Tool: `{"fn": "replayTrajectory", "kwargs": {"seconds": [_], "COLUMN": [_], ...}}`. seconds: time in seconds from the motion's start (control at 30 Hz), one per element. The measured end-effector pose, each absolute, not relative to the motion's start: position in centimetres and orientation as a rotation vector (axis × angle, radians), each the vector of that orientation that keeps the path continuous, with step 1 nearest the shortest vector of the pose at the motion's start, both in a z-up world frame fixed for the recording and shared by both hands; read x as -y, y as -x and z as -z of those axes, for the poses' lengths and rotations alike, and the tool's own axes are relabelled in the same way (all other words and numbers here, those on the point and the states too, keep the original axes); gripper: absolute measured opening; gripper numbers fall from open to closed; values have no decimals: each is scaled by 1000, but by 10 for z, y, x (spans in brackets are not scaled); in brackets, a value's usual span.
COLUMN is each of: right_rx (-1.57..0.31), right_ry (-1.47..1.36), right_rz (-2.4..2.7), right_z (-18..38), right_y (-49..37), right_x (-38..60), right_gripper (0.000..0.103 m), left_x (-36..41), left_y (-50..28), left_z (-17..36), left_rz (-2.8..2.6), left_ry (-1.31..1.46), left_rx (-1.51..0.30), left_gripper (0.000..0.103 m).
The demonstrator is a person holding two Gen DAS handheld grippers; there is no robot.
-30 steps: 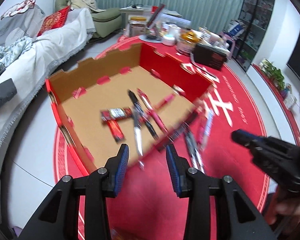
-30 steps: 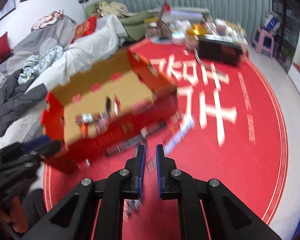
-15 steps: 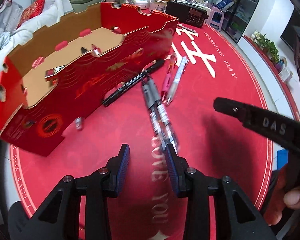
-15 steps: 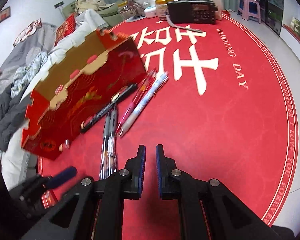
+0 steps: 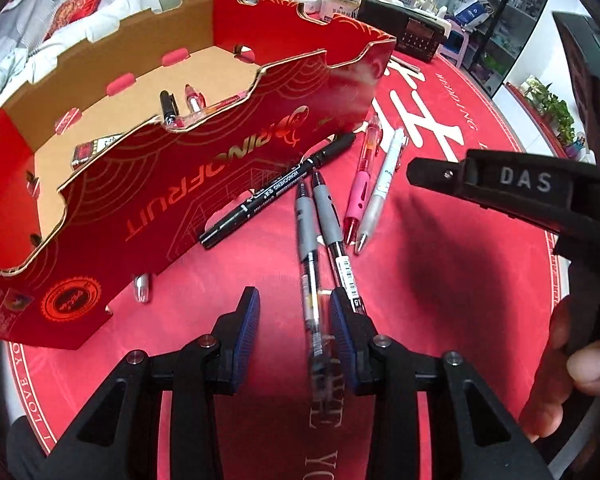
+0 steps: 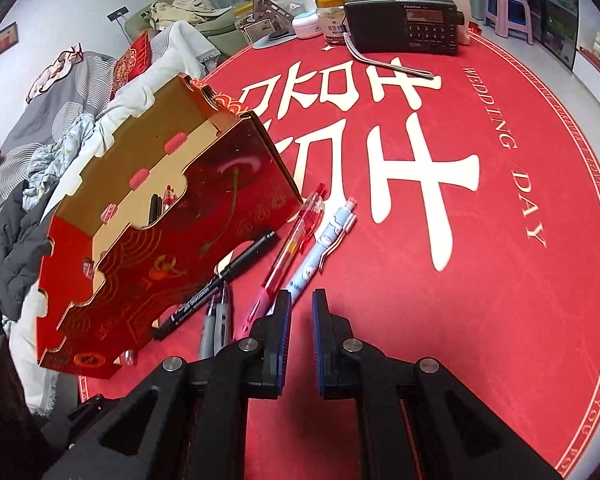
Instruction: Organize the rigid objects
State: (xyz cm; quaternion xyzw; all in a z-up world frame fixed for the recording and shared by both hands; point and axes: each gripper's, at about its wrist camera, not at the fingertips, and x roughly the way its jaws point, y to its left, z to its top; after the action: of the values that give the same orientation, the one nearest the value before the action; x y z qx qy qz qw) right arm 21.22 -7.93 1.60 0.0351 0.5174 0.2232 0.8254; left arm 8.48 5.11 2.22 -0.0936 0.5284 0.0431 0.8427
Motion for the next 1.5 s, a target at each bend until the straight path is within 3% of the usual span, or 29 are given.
{"fn": "replayTrajectory", "kwargs": {"seconds": [0.3,0.57,0.97,1.33,1.4,1.47,1.5], "right_rx": [-1123,-1106,-1215,-1215,-1215,-1211,-1208], "right_ry": [-41,160,-206,-139,-106,-34,27], "right_rz": [-455,-406,-460,-399,-403,-391,-372], "right_z": [-5,-4,1,-5,-5,-5,-3], "right_y": [-228,-227,-236,-237,-239,-240,-239], "right_x": [66,61,100,67,59,48,41], "right_gripper": [11,11,11,11,45,69,68], "left_x": [-37,-41,-45,-43,-43,-43,-43], "left_y": [-93,-83,-76,-69,-67,-66,-65], "left_z": [-19,-18,-18,-16,-15,-16,-16], "left_rz": [-138,-85,-78,-63,-59,-54,-52], "left_ry": [95,78,86,65,65,67,67], "left_rx": [-1100,-1060,-1021,-973,-965,-959,-956], "left_gripper": [39,39,39,39,39,39,39]}}
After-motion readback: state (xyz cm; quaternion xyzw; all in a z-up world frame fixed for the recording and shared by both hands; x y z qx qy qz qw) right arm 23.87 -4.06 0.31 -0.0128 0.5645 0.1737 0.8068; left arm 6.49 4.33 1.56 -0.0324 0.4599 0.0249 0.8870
